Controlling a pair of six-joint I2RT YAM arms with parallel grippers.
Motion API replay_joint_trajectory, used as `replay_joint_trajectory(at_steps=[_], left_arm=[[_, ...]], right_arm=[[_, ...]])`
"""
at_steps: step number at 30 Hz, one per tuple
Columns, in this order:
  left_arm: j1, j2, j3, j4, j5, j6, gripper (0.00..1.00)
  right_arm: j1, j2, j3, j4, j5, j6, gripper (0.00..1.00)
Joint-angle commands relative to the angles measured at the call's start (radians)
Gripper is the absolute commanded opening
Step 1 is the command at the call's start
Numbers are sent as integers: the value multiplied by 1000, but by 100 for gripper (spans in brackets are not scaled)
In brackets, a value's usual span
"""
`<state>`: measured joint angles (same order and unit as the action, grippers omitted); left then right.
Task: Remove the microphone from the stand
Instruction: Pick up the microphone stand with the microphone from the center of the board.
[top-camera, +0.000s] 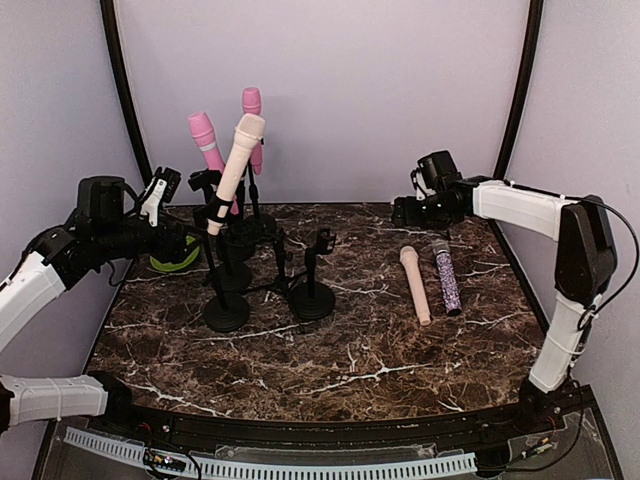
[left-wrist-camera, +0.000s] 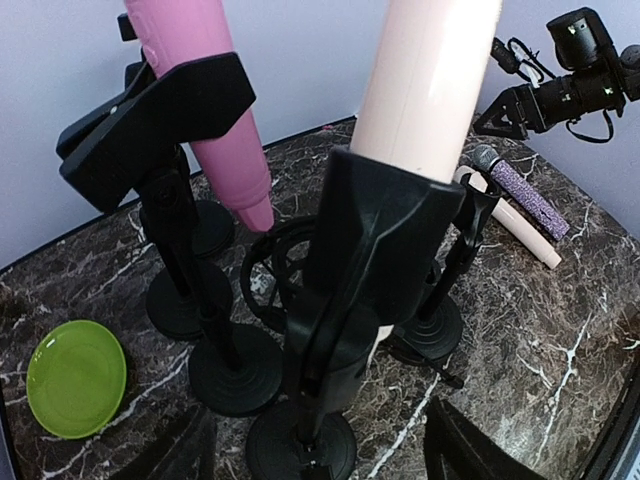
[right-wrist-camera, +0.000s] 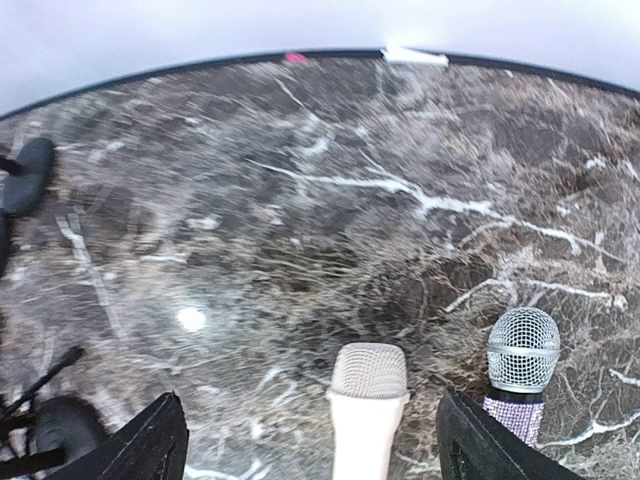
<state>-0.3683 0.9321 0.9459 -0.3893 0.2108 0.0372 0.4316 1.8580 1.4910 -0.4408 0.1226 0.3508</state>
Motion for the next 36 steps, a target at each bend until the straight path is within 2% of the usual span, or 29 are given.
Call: replay_joint_trajectory(at_steps=[1, 7, 10, 12, 22, 27, 32, 36], left_arm=[[20, 15, 2, 89, 94, 10, 70], [29, 42, 3, 126, 125, 50, 54], [35, 56, 14, 137, 100, 55, 41], [39, 66, 21, 144, 99, 55, 36], [53, 80, 39, 163, 146, 57, 37], [56, 79, 29, 173, 185, 67, 18], [56, 28, -13, 203, 273, 95, 10], [56, -8, -39, 216, 343, 114, 1]], right_arm=[[2, -98, -83, 96, -116, -6, 88], [11, -218, -189, 139, -177, 4, 89], [17, -268, -227, 148, -186, 8, 89], [18, -291, -244, 149, -184, 11, 89], [22, -317, -271, 166, -219, 34, 88], [30, -322, -268, 173, -227, 44, 87], [43, -346, -271, 181, -239, 52, 87], [53, -375, -280, 200, -260, 64, 87]])
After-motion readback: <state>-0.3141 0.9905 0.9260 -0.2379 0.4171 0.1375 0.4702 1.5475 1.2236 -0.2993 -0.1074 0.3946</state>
